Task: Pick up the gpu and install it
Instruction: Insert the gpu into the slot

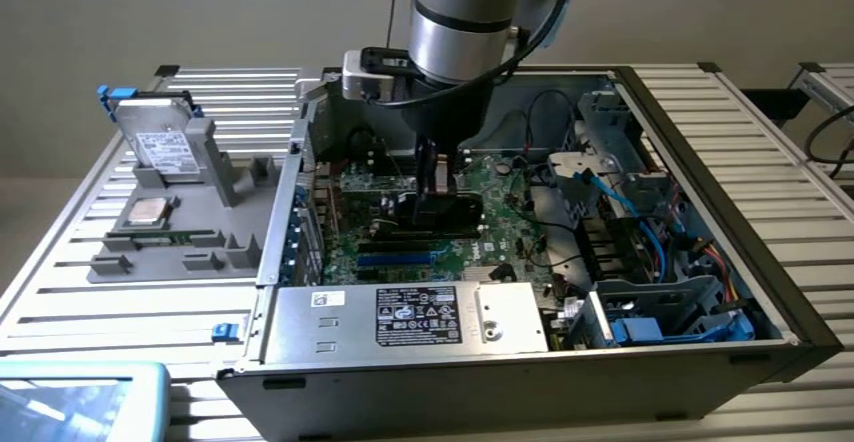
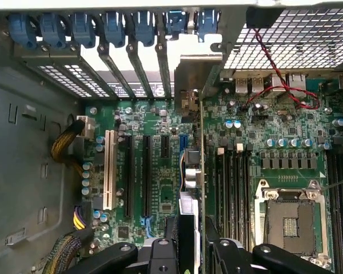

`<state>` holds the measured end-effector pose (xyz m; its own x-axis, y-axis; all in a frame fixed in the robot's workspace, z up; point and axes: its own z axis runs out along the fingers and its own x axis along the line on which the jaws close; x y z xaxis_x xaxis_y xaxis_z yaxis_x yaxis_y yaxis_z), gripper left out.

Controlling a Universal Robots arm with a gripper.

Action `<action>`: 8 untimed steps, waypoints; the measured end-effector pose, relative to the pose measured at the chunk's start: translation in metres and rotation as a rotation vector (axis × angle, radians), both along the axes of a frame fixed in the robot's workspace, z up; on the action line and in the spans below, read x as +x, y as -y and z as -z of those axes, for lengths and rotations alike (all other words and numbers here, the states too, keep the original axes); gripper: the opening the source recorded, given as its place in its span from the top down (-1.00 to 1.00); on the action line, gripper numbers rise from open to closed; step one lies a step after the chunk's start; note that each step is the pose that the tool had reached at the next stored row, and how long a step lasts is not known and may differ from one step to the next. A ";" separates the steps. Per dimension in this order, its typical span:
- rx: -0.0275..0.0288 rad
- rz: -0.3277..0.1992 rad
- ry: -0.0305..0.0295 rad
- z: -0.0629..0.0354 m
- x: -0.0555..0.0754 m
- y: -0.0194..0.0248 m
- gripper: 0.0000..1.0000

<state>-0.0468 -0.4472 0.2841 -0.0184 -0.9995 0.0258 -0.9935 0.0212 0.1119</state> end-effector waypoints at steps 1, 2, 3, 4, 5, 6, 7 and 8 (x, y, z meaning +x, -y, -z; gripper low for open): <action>0.0003 0.001 0.0000 0.0017 -0.002 0.0013 0.44; 0.0001 0.002 -0.0001 0.0028 -0.002 0.0018 0.44; 0.0003 0.003 -0.0001 0.0042 -0.002 0.0019 0.44; 0.0002 0.004 -0.0001 0.0058 -0.003 0.0020 0.44; 0.0001 0.004 -0.0001 0.0068 -0.003 0.0025 0.44; 0.0006 0.004 -0.0002 0.0072 -0.003 0.0039 0.44; 0.0012 0.004 0.0000 0.0079 -0.003 0.0043 0.44; 0.0012 0.004 0.0005 0.0082 -0.003 0.0044 0.44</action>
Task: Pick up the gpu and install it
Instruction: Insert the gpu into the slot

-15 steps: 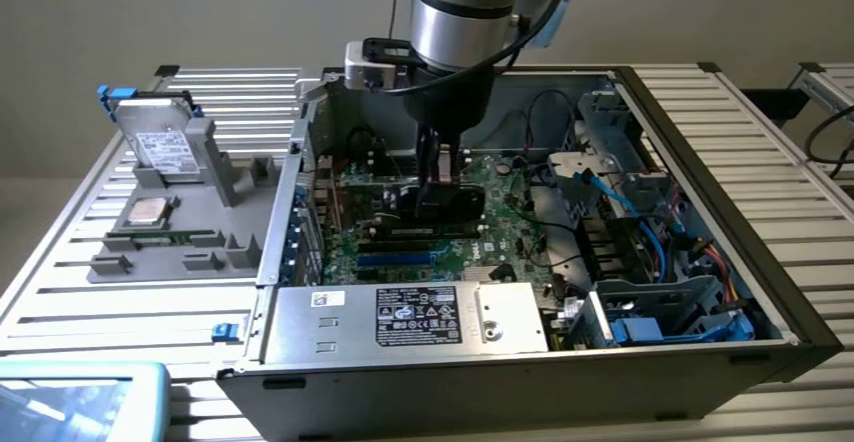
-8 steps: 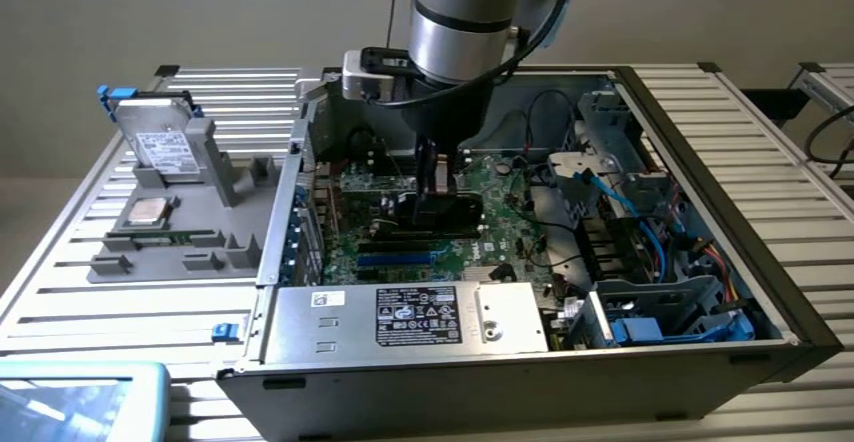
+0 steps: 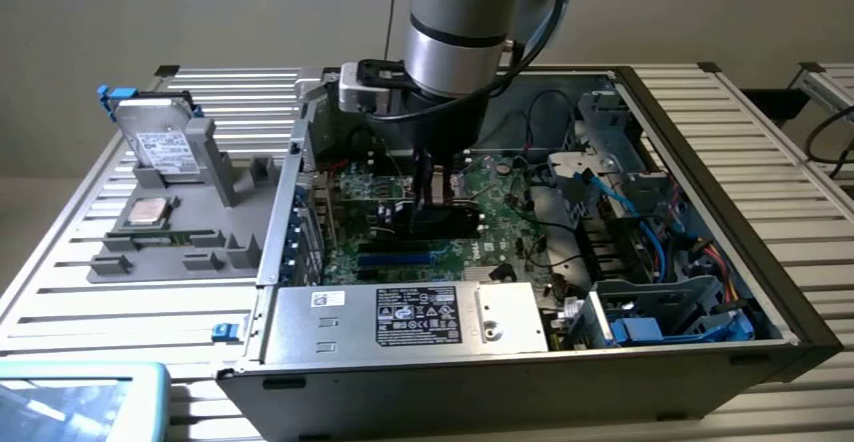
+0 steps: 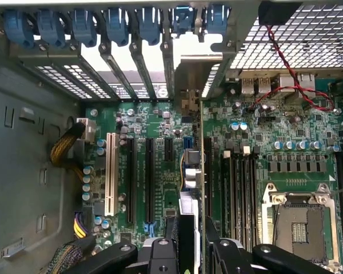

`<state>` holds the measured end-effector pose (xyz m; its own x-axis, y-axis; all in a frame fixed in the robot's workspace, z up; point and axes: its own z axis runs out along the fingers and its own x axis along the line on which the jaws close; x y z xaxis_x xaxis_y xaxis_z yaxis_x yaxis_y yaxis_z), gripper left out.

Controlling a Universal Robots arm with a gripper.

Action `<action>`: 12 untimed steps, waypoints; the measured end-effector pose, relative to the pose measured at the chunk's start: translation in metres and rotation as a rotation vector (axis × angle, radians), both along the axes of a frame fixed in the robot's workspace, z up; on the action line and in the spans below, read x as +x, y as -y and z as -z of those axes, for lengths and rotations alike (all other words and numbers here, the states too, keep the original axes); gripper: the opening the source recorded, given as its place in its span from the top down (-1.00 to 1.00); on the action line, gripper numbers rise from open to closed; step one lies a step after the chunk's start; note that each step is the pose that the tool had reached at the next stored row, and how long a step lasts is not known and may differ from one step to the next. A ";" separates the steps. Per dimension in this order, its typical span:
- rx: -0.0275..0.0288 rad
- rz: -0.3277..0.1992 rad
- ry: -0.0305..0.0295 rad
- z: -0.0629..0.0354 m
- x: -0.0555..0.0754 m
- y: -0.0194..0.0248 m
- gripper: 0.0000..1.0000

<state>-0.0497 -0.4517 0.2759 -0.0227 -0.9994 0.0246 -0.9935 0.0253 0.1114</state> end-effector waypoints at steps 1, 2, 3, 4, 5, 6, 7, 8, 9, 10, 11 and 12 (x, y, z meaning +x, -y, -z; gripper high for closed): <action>-0.0003 0.000 0.0001 0.0001 0.000 0.0003 0.44; -0.0002 0.000 0.0001 0.0004 0.000 0.0004 0.44; -0.0002 0.000 0.0001 0.0006 0.000 0.0005 0.44; -0.0001 0.000 0.0002 0.0012 0.000 0.0005 0.44; -0.0002 0.000 0.0001 0.0021 0.000 0.0005 0.44; -0.0004 0.000 0.0001 0.0035 0.000 0.0005 0.44; -0.0010 0.000 0.0001 0.0052 0.000 0.0005 0.44; -0.0030 0.000 0.0002 0.0069 0.000 0.0005 0.44; -0.0063 0.000 0.0001 0.0082 0.000 0.0005 0.44; -0.0105 0.000 0.0001 0.0091 0.000 0.0004 0.44; -0.0128 0.000 0.0001 0.0098 0.000 0.0004 0.44; -0.0140 0.000 0.0000 0.0103 0.000 0.0004 0.44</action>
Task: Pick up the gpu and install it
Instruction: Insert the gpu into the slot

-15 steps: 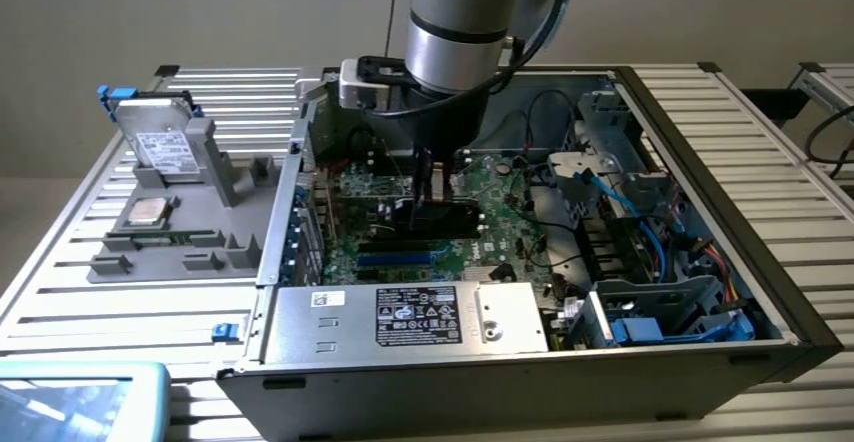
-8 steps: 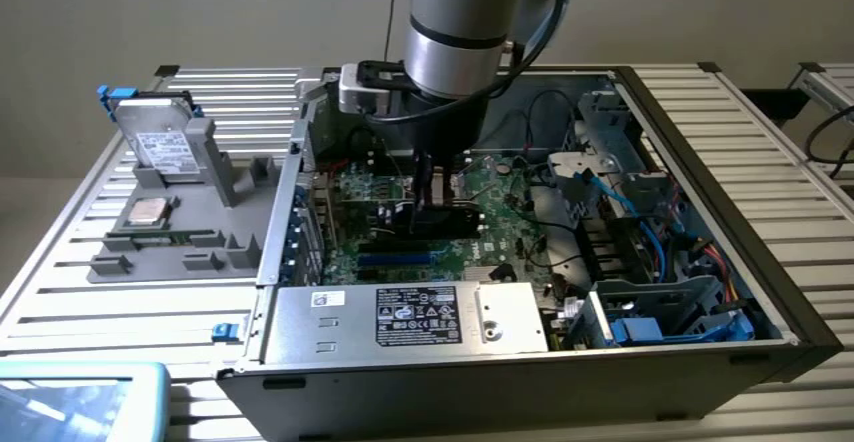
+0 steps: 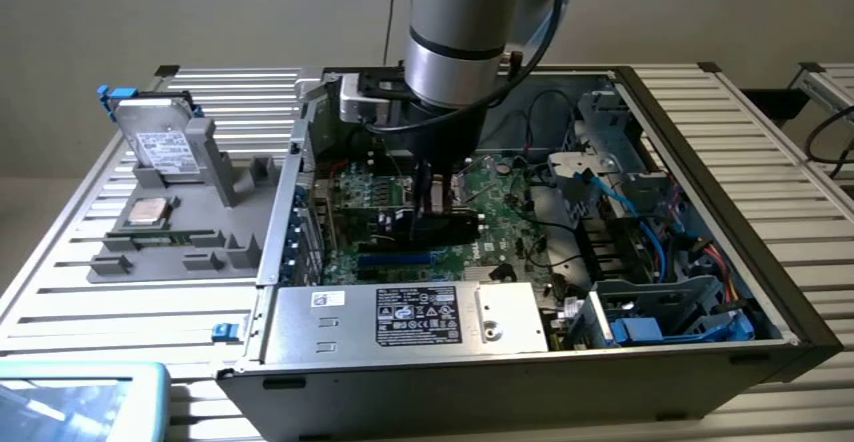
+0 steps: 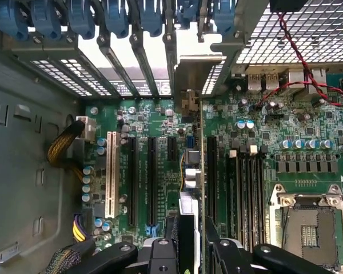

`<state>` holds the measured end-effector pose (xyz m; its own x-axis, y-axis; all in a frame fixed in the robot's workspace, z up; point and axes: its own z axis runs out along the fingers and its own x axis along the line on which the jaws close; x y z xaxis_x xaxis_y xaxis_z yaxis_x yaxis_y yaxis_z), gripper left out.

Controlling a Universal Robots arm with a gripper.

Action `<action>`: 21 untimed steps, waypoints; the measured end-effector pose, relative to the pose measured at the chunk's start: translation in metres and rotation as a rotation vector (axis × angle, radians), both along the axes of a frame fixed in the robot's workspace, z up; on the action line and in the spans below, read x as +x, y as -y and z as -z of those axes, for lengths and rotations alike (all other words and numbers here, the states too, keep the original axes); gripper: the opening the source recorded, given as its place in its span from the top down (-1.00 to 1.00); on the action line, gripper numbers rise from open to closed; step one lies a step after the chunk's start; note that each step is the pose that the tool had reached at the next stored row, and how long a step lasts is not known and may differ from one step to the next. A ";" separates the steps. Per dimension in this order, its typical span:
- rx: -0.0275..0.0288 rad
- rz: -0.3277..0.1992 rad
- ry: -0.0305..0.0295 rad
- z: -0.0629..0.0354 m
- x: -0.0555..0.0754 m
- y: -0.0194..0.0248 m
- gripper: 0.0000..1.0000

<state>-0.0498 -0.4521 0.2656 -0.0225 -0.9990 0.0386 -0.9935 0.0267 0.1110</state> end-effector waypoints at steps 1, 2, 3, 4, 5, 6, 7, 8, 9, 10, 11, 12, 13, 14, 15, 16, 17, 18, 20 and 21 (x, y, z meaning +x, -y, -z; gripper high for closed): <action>-0.0002 0.000 0.0001 0.0006 0.000 0.0000 0.44; -0.0006 0.000 0.0001 0.0013 -0.001 0.0000 0.44; -0.0010 0.000 0.0001 0.0023 -0.001 0.0000 0.44; -0.0014 0.000 0.0002 0.0037 -0.002 0.0000 0.44; -0.0016 0.000 0.0003 0.0052 -0.003 0.0000 0.44; -0.0025 0.000 0.0005 0.0065 -0.003 -0.0004 0.44; -0.0049 0.000 0.0004 0.0076 -0.003 -0.0022 0.44; -0.0070 0.000 0.0007 0.0085 -0.003 -0.0041 0.44; -0.0090 0.000 0.0007 0.0093 -0.003 -0.0055 0.44; -0.0095 0.000 0.0008 0.0099 -0.003 -0.0056 0.44; -0.0097 0.000 0.0007 0.0102 -0.003 -0.0056 0.44; -0.0097 0.000 0.0008 0.0109 -0.003 -0.0057 0.44; -0.0098 0.000 0.0007 0.0115 -0.003 -0.0056 0.44; -0.0097 0.000 0.0008 0.0122 -0.004 -0.0056 0.44; -0.0099 0.000 0.0007 0.0129 -0.004 -0.0056 0.44; -0.0099 0.000 0.0007 0.0137 -0.004 -0.0056 0.44; -0.0097 0.000 0.0008 0.0147 -0.004 -0.0056 0.44; -0.0097 0.000 0.0008 0.0156 -0.004 -0.0057 0.44; -0.0098 0.000 0.0007 0.0169 -0.004 -0.0056 0.44; -0.0100 0.000 0.0006 0.0169 -0.004 -0.0056 0.44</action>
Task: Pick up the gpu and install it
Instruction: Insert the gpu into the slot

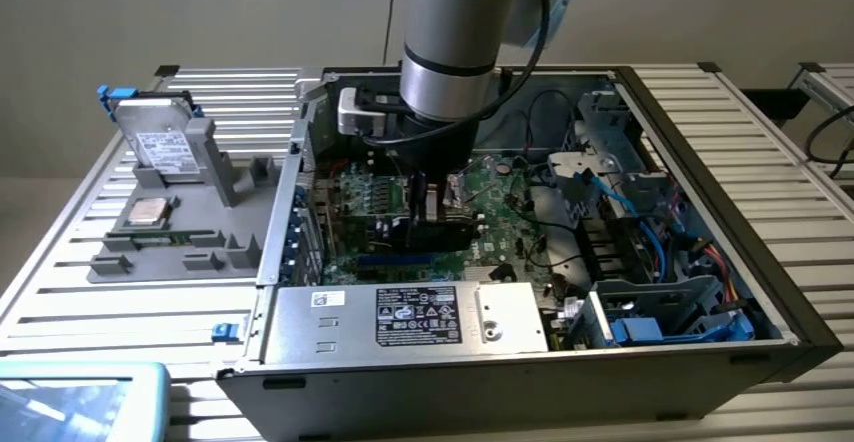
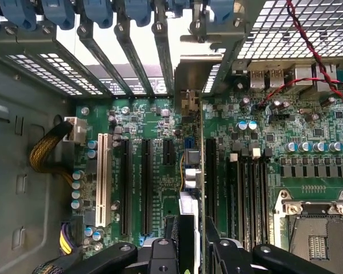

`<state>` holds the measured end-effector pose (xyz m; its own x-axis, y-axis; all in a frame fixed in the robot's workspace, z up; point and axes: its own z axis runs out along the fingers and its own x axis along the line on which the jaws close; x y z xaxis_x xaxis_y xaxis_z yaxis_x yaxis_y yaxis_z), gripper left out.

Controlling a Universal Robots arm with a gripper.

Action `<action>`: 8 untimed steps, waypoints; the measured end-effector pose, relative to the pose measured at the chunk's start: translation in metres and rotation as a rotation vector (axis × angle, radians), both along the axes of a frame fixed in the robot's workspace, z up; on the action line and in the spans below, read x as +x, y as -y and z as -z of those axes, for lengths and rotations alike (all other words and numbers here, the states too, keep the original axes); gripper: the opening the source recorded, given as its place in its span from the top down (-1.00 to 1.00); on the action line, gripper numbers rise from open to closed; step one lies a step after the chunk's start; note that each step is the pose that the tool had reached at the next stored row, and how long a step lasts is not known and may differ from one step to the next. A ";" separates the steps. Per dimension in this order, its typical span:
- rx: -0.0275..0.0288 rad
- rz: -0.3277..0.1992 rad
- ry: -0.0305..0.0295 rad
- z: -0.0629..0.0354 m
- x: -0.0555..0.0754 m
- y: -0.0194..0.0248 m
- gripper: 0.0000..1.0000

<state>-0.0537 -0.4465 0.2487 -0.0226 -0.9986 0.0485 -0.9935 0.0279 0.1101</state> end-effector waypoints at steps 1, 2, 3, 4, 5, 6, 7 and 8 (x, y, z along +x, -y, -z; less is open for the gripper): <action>0.0000 0.000 0.0000 0.0000 0.000 0.0000 0.44; 0.0000 0.000 0.0000 0.0000 0.000 0.0000 0.44; 0.0002 0.000 0.0001 0.0002 0.000 0.0000 0.44; 0.0002 0.000 0.0001 0.0004 0.000 -0.0001 0.44; 0.0002 0.000 0.0000 0.0005 0.000 -0.0003 0.44; 0.0001 0.000 0.0000 0.0008 0.000 -0.0003 0.44; 0.0000 0.000 0.0000 0.0009 0.000 -0.0002 0.44; 0.0000 0.000 0.0000 0.0009 0.000 -0.0002 0.44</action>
<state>-0.0540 -0.4463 0.2478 -0.0226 -0.9986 0.0486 -0.9935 0.0279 0.1101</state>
